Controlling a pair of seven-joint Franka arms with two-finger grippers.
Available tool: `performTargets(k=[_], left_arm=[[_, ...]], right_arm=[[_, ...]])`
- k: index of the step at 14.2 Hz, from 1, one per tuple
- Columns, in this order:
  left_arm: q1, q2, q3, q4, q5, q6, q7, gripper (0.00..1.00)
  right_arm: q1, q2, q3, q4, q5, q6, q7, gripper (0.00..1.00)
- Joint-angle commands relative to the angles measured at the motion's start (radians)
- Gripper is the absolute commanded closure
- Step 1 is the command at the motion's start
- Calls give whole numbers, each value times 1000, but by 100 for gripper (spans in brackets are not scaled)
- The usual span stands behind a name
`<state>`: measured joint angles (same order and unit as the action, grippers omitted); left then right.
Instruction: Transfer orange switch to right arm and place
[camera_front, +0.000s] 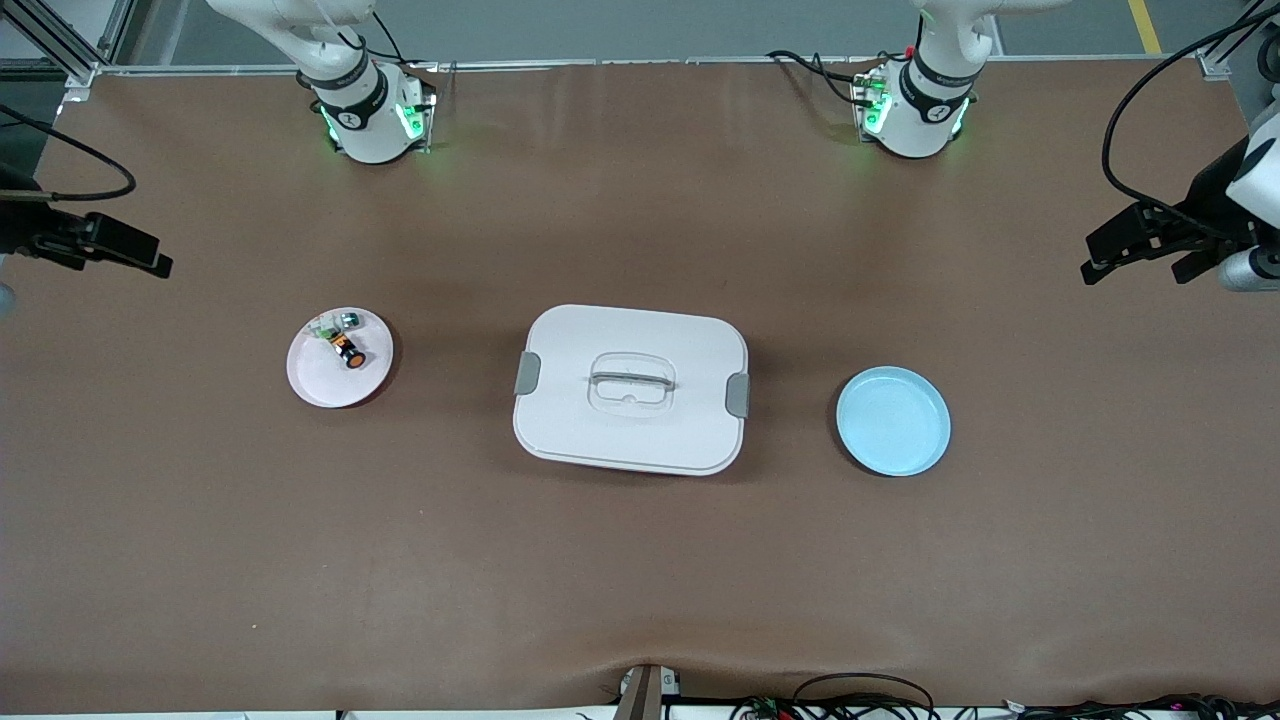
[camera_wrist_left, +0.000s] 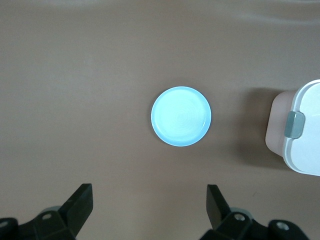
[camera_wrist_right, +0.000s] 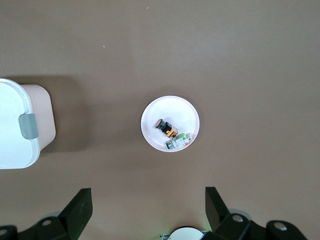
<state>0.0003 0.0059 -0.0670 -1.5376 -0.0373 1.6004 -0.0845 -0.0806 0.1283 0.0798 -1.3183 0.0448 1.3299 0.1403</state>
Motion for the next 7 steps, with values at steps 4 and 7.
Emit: performTargets(k=[4,7], left_arm=[[1,5,0,19,16,-17,6,0],[1,5,0,19,17,-17,6,0]], right_arm=[[13,-6,15,13,15,-84,15,0],[53,-4,18,13,4,-86,22,0]])
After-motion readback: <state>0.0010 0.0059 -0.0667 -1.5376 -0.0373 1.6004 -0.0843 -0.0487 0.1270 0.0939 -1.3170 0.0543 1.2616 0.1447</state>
